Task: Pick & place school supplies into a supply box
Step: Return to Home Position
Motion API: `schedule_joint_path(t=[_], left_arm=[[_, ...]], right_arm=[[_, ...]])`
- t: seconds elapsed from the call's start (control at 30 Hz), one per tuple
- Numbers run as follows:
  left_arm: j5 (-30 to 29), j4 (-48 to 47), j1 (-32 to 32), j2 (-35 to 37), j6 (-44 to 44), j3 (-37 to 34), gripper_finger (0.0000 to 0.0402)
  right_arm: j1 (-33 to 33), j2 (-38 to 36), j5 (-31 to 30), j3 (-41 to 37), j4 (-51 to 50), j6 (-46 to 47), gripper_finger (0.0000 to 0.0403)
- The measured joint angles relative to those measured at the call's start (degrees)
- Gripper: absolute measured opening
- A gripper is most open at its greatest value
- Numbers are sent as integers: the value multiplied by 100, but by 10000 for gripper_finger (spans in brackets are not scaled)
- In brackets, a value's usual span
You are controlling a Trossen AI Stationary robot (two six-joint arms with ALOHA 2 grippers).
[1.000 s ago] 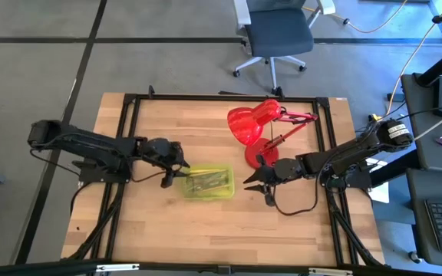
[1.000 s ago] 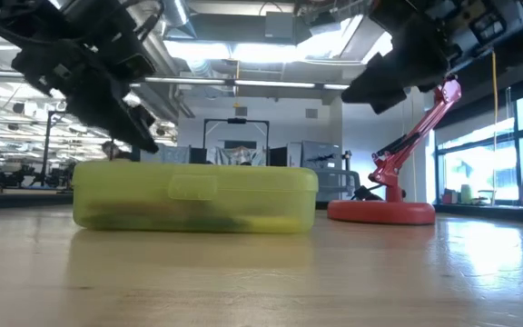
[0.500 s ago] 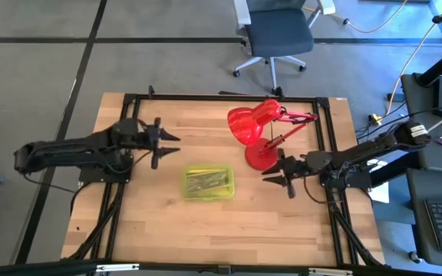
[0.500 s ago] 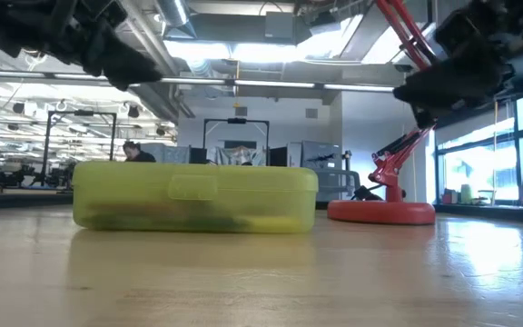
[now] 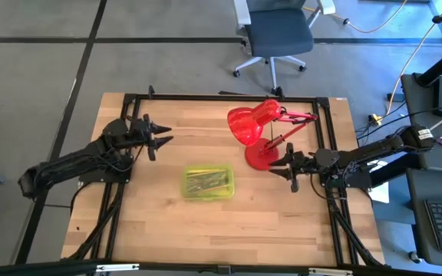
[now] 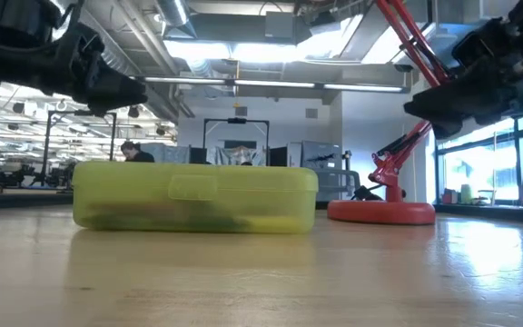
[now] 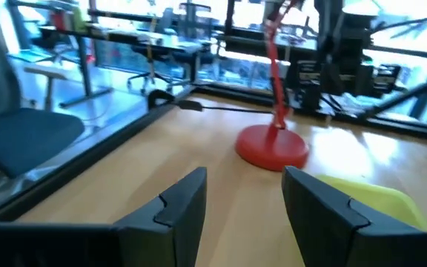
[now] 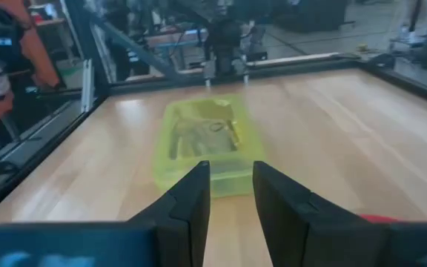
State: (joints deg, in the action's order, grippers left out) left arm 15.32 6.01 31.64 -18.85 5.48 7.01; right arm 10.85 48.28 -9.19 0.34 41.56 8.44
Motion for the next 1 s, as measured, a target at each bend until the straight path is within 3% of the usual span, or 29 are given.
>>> schedule_joint_path(t=[0.2, 0.6, 1.0], left_arm=[[251, 14, 415, 521, 200, -340, 169], [597, -192, 823, 1575, 449, -654, 169], [676, -214, 834, 1842, 467, -654, 169]], right_arm=[[-289, -480, 651, 0, -409, 5, 108], [-304, -1756, 952, 2, -1209, -187, 108], [-304, -3455, 1405, 2, -2668, -417, 108]])
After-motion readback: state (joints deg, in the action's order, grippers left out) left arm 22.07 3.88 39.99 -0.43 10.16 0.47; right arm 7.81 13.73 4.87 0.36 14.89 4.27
